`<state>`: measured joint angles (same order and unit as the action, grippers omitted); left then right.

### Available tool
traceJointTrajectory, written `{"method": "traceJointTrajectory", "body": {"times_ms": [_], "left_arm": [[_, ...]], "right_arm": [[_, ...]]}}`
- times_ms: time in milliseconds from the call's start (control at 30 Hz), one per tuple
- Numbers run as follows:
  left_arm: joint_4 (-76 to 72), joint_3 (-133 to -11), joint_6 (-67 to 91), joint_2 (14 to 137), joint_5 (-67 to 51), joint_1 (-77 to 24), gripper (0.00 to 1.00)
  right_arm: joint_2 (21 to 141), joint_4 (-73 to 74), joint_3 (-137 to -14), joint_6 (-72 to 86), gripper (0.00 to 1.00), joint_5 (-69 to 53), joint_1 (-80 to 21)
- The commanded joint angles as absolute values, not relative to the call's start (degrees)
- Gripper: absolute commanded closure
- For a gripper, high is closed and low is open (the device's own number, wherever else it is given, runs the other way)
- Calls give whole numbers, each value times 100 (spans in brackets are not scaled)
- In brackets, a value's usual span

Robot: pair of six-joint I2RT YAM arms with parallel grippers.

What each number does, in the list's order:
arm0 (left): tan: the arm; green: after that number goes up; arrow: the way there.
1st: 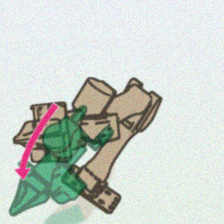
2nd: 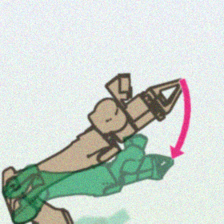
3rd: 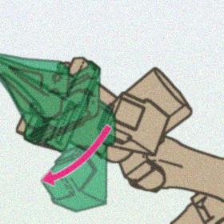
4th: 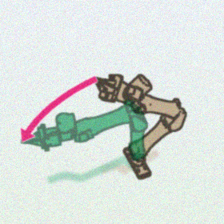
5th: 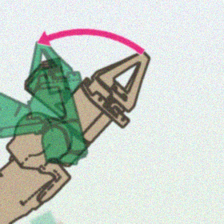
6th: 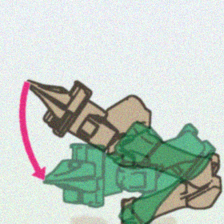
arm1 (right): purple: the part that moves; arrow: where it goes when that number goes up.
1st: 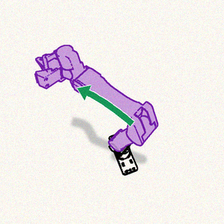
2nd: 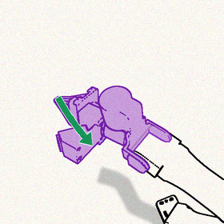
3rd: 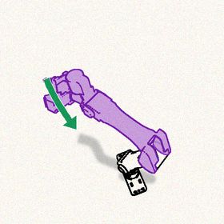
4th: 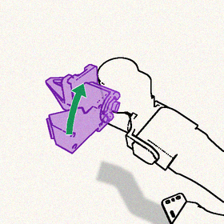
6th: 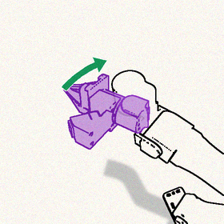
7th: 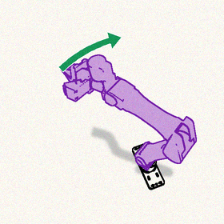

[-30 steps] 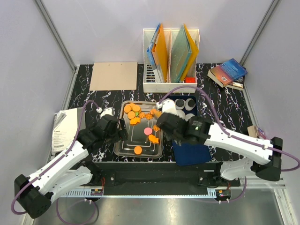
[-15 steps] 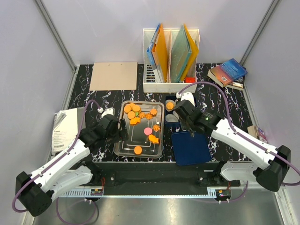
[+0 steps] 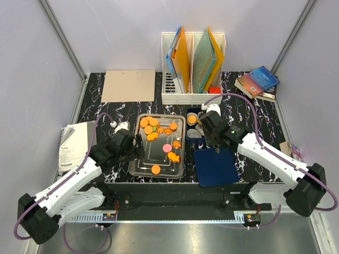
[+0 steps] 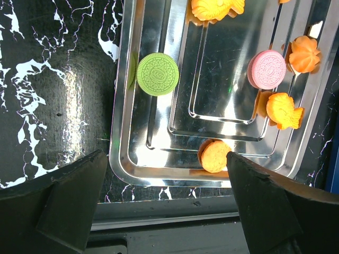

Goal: Pack the cookies

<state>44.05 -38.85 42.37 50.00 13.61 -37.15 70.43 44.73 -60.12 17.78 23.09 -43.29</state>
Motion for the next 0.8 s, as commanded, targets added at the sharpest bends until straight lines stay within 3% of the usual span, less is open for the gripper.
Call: {"method": "traceJointTrajectory", "body": {"times_ms": [0, 267, 533, 767], "left_arm": [[4289, -3981, 4263, 5054, 1520, -3735, 1], [4289, -3990, 4263, 5124, 1529, -3735, 1], [4289, -3990, 4271, 5106, 1538, -3744, 1], [4289, -3981, 4271, 5089, 1547, -3735, 1]], "right_arm": [[7110, 4061, -5924, 1644, 61, 2136, -4166], [7102, 3999, -5915, 1635, 60, 1995, -4104], [7093, 4017, -5906, 1652, 46, 2013, -4104], [6926, 4078, -6046, 1670, 44, 2127, -4096]]}}
